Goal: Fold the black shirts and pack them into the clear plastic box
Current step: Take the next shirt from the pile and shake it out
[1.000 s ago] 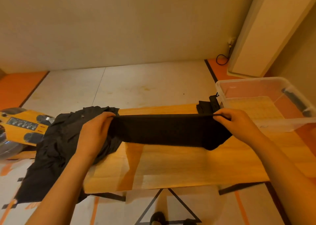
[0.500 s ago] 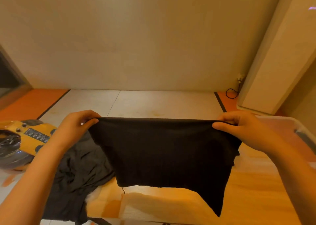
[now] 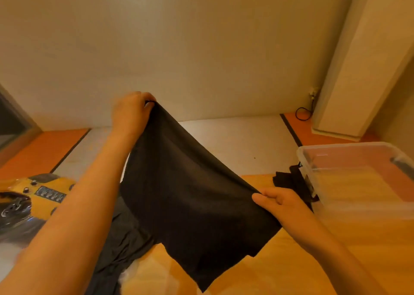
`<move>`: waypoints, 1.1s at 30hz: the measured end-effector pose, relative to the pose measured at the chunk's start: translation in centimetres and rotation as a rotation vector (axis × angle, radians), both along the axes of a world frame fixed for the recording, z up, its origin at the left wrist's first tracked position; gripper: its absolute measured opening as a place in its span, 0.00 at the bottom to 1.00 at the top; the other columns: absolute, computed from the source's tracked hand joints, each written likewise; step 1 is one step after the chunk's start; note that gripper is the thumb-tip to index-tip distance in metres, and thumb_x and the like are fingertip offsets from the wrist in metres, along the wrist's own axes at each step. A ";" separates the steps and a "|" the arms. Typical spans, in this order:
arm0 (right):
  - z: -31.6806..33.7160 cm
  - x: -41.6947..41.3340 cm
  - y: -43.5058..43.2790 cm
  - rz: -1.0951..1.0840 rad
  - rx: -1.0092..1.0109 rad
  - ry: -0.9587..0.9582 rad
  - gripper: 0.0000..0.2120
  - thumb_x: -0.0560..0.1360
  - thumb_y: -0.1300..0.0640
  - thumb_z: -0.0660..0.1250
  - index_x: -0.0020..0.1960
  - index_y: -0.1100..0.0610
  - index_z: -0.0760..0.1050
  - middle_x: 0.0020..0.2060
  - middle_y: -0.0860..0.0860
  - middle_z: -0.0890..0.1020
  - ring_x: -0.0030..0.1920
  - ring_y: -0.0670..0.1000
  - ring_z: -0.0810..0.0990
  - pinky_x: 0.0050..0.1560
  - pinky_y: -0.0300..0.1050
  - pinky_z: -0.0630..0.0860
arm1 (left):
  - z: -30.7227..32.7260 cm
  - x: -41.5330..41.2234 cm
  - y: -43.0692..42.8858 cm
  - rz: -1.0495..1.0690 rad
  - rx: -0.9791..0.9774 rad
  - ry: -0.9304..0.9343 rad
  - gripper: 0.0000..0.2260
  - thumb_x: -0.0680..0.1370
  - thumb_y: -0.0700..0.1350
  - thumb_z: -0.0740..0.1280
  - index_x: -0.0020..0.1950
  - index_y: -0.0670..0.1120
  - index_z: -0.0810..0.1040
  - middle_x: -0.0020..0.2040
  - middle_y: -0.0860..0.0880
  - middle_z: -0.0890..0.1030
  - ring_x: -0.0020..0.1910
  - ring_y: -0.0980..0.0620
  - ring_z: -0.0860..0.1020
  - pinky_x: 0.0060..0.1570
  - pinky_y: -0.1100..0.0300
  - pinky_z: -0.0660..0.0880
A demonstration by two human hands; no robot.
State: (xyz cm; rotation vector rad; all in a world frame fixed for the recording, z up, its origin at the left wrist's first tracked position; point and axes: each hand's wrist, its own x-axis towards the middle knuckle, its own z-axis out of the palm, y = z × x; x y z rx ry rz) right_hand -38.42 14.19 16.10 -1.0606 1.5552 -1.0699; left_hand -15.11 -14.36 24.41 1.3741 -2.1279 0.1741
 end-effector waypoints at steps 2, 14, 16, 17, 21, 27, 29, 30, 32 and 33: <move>-2.8 -1.1 1.1 -0.127 0.035 -0.098 0.14 0.79 0.53 0.62 0.45 0.58 0.82 0.38 0.50 0.85 0.41 0.47 0.84 0.39 0.37 0.78 | -2.1 -6.5 -1.0 -0.083 0.086 -0.008 0.10 0.81 0.44 0.62 0.58 0.45 0.80 0.54 0.41 0.82 0.51 0.38 0.79 0.49 0.49 0.74; -21.4 -8.3 14.7 -0.693 0.567 0.108 0.19 0.81 0.55 0.60 0.70 0.59 0.66 0.65 0.58 0.73 0.62 0.58 0.73 0.55 0.48 0.69 | -27.2 -23.3 14.0 -0.701 0.934 -0.338 0.31 0.82 0.48 0.61 0.80 0.55 0.46 0.80 0.49 0.53 0.77 0.48 0.55 0.75 0.49 0.57; -21.9 -8.5 15.3 -0.680 0.575 0.186 0.19 0.81 0.54 0.61 0.70 0.58 0.67 0.66 0.58 0.73 0.60 0.57 0.73 0.56 0.50 0.70 | -29.9 -19.7 16.6 -0.646 0.844 -0.374 0.29 0.83 0.50 0.58 0.79 0.54 0.44 0.80 0.50 0.48 0.78 0.49 0.47 0.76 0.48 0.49; -22.0 -8.3 15.0 -0.660 0.561 0.236 0.20 0.81 0.55 0.61 0.71 0.58 0.66 0.67 0.58 0.72 0.62 0.57 0.73 0.58 0.51 0.70 | -31.1 -17.8 17.4 -0.601 0.798 -0.376 0.29 0.83 0.51 0.56 0.79 0.54 0.43 0.80 0.51 0.46 0.78 0.50 0.44 0.76 0.49 0.46; -22.1 -6.1 11.6 -0.395 0.414 0.553 0.25 0.81 0.54 0.59 0.76 0.57 0.58 0.76 0.55 0.60 0.75 0.54 0.58 0.72 0.46 0.59 | -34.2 -11.2 18.0 -0.388 0.772 -0.250 0.27 0.84 0.52 0.54 0.79 0.53 0.44 0.80 0.51 0.46 0.78 0.53 0.42 0.77 0.51 0.44; -24.5 -3.6 4.4 -0.013 0.270 1.036 0.26 0.82 0.48 0.54 0.78 0.51 0.52 0.78 0.48 0.50 0.76 0.47 0.40 0.72 0.44 0.39 | -37.6 -8.5 17.8 -0.271 0.693 -0.247 0.26 0.83 0.56 0.47 0.78 0.50 0.42 0.79 0.51 0.44 0.77 0.54 0.39 0.75 0.54 0.40; -25.9 -3.4 2.6 0.026 0.293 1.127 0.28 0.82 0.47 0.53 0.78 0.51 0.48 0.78 0.50 0.48 0.77 0.50 0.40 0.72 0.47 0.38 | -39.0 -7.7 18.3 -0.232 0.675 -0.292 0.28 0.80 0.59 0.39 0.77 0.50 0.42 0.79 0.51 0.44 0.77 0.54 0.40 0.75 0.54 0.40; -26.6 -3.3 1.9 0.034 0.325 1.158 0.29 0.82 0.47 0.53 0.78 0.51 0.45 0.78 0.50 0.47 0.76 0.51 0.38 0.71 0.48 0.37 | -39.5 -7.2 18.6 -0.214 0.655 -0.300 0.29 0.79 0.60 0.38 0.78 0.50 0.43 0.79 0.51 0.45 0.77 0.53 0.41 0.76 0.54 0.40; -28.2 -2.9 1.2 0.068 0.389 1.189 0.29 0.82 0.46 0.50 0.76 0.51 0.38 0.78 0.51 0.44 0.74 0.52 0.34 0.71 0.51 0.36 | -40.1 -6.1 19.0 -0.182 0.620 -0.288 0.28 0.79 0.59 0.40 0.78 0.49 0.48 0.78 0.50 0.47 0.78 0.52 0.44 0.76 0.54 0.42; -29.1 -2.5 1.1 0.092 0.411 1.192 0.29 0.82 0.45 0.50 0.75 0.50 0.36 0.78 0.52 0.43 0.74 0.53 0.34 0.71 0.52 0.36 | -40.3 -5.5 19.1 -0.169 0.610 -0.280 0.28 0.80 0.59 0.42 0.78 0.49 0.49 0.78 0.50 0.48 0.78 0.51 0.45 0.76 0.54 0.41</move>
